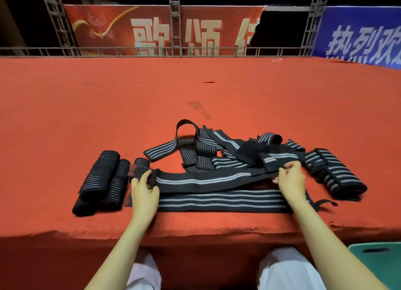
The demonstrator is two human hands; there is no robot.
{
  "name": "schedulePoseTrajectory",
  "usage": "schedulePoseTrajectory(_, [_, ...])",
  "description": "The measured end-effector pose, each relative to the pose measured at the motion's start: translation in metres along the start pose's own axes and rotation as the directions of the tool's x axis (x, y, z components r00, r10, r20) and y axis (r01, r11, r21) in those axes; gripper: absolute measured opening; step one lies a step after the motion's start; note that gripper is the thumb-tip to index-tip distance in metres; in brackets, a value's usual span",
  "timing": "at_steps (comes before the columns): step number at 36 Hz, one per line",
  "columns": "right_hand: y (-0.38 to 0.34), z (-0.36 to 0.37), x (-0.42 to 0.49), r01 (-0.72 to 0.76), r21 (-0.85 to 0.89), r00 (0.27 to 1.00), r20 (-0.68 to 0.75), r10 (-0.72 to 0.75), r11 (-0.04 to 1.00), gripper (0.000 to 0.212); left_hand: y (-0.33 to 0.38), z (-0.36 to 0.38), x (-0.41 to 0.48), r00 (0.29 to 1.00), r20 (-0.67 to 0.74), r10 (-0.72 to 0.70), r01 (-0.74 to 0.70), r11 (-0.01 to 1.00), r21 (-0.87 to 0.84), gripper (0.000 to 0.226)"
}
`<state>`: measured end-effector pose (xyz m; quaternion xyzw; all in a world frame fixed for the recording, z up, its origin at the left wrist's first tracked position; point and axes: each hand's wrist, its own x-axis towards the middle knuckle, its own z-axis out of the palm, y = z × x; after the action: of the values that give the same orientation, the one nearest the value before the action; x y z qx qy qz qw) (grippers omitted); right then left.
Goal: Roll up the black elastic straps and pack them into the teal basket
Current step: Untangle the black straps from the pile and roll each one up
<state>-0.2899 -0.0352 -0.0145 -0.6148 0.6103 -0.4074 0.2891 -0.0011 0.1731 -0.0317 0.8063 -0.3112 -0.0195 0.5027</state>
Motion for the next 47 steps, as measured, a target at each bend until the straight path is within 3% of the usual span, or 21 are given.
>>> schedulePoseTrajectory(4, [0.010, -0.013, -0.006, -0.075, -0.135, 0.997, -0.029, 0.072, 0.988, 0.020, -0.008, 0.006, -0.003, 0.996, 0.084, 0.001, -0.007, 0.998, 0.066, 0.053])
schedulePoseTrajectory(6, [0.014, -0.015, -0.012, -0.047, -0.217, 0.998, -0.059, 0.034, 0.975, 0.029, -0.011, 0.010, -0.004, 0.996, 0.085, 0.009, -0.016, 0.996, 0.085, 0.053])
schedulePoseTrajectory(10, [0.021, -0.011, -0.021, 0.133, -0.373, 0.962, -0.173, -0.210, 0.918, 0.040, -0.012, 0.015, -0.008, 0.996, 0.083, 0.037, -0.045, 0.995, 0.091, 0.050])
schedulePoseTrajectory(13, [0.020, -0.004, -0.025, 0.341, -0.443, 0.905, -0.083, -0.416, 0.829, 0.029, -0.014, 0.017, -0.008, 0.994, 0.088, 0.066, -0.074, 0.993, 0.090, 0.044])
schedulePoseTrajectory(15, [0.018, 0.004, -0.026, 0.457, -0.423, 0.877, 0.064, -0.477, 0.783, 0.017, -0.017, 0.018, -0.006, 0.994, 0.084, 0.068, -0.075, 0.993, 0.091, 0.040])
schedulePoseTrajectory(18, [0.012, 0.019, -0.029, 0.477, -0.253, 0.862, 0.321, -0.392, 0.842, 0.011, -0.019, 0.018, -0.004, 0.996, 0.074, 0.045, -0.051, 0.995, 0.085, 0.036])
schedulePoseTrajectory(20, [0.009, 0.029, -0.030, 0.507, -0.199, 0.825, 0.391, -0.407, 0.838, 0.015, -0.018, 0.018, -0.004, 0.996, 0.077, 0.033, -0.040, 0.995, 0.093, 0.036])
schedulePoseTrajectory(25, [-0.003, 0.051, -0.037, 0.629, -0.156, 0.693, 0.556, -0.459, 0.761, 0.046, -0.019, 0.016, -0.005, 0.995, 0.091, 0.046, -0.059, 0.986, 0.153, 0.040])
schedulePoseTrajectory(29, [-0.015, 0.061, -0.037, 0.611, -0.234, 0.650, 0.694, -0.311, 0.756, 0.073, -0.019, 0.013, -0.006, 0.995, 0.087, 0.050, -0.061, 0.990, 0.126, 0.050])
schedulePoseTrajectory(32, [-0.021, 0.058, -0.030, 0.575, -0.285, 0.645, 0.735, -0.210, 0.767, 0.085, -0.013, 0.009, -0.006, 0.997, 0.077, -0.015, 0.010, 0.998, 0.066, 0.051])
schedulePoseTrajectory(36, [-0.019, 0.050, -0.018, 0.657, -0.336, 0.613, 0.759, -0.219, 0.674, 0.104, -0.011, 0.007, -0.003, 0.992, 0.082, -0.098, 0.103, 0.993, -0.051, 0.052])
schedulePoseTrajectory(39, [-0.016, 0.040, -0.012, 0.674, -0.383, 0.641, 0.729, -0.242, 0.632, 0.101, -0.009, 0.008, -0.005, 0.991, 0.103, -0.087, 0.091, 0.995, -0.036, 0.053])
schedulePoseTrajectory(43, [-0.014, 0.029, -0.007, 0.678, -0.407, 0.659, 0.705, -0.261, 0.612, 0.113, -0.008, 0.011, -0.008, 0.989, 0.136, -0.056, 0.052, 0.998, 0.032, 0.054])
schedulePoseTrajectory(47, [-0.015, 0.030, -0.012, 0.661, -0.412, 0.656, 0.723, -0.216, 0.627, 0.077, -0.012, 0.012, -0.010, 0.989, 0.130, -0.066, 0.043, 0.984, 0.174, 0.054])
